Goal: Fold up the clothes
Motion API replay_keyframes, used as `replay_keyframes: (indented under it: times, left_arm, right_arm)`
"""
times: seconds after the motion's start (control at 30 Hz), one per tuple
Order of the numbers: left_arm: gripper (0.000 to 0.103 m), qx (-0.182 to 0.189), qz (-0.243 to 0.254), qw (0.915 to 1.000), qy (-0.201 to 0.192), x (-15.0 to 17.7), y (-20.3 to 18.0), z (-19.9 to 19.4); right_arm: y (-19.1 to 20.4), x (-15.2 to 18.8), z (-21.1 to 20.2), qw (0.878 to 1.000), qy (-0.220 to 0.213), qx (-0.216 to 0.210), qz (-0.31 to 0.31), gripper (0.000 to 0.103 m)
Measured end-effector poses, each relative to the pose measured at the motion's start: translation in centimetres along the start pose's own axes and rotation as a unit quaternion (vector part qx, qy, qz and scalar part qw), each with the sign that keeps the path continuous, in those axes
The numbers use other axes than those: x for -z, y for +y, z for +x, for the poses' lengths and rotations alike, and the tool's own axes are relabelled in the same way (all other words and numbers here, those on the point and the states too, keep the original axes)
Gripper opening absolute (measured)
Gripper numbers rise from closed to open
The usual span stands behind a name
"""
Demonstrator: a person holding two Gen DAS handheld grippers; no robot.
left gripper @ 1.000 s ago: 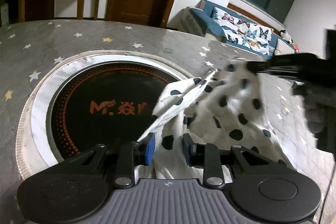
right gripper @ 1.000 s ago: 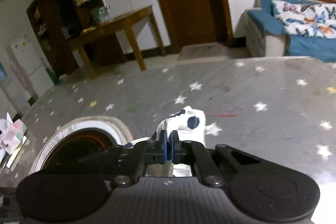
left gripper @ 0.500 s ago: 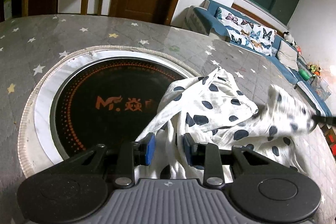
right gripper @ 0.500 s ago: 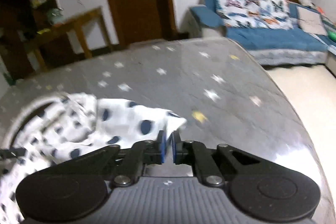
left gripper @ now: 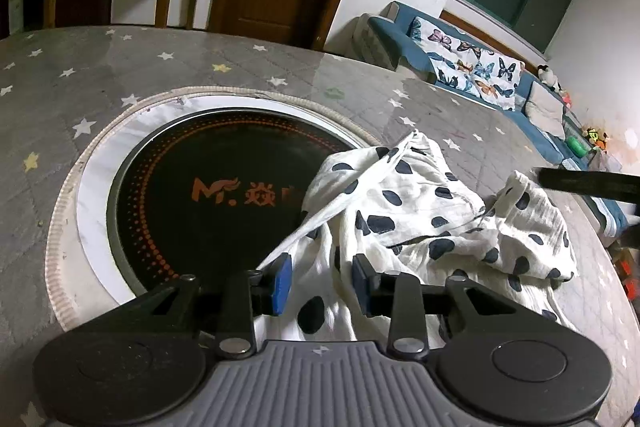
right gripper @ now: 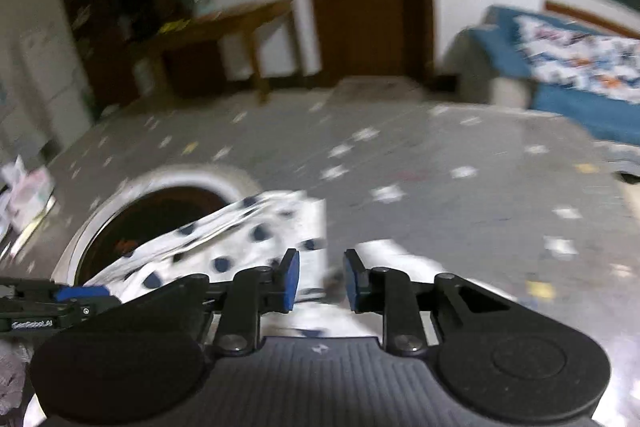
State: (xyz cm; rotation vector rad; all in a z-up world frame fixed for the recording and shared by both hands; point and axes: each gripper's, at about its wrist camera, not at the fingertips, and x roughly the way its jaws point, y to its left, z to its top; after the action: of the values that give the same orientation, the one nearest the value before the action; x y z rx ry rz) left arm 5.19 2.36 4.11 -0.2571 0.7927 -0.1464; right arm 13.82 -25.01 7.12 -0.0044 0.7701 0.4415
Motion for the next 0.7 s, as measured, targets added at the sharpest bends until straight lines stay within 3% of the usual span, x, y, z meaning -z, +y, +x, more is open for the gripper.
replay_keyframes:
  times: [0.1,0.27,0.6,0.7]
  left_arm:
    - [0.036,0.001,0.004,1.0,0.001,0.1,0.0,-0.1]
    - [0.036,0.004,-0.002,1.0,0.004,0.4,0.7,-0.1]
    - [0.036,0.005,-0.037,0.9993,0.003,1.0,2.4,-0.5]
    - [0.036,-0.002,-0.046,0.999,-0.001,1.1,3.0,-0.8]
  right_arm:
    - [2.1,-0.5,4.0,0.999,0.044,-0.023,-0.004,0.024]
    - [3.5,-1.3,8.0,0.996,0.082,-0.024,-0.015,0.024]
    - [9.5,-4.8,14.3,0.99,0.08,0.012,-0.115,0.043]
    - [11.5,-6.9,16.6,0.991,0.062,0.004,-0.122,0.043]
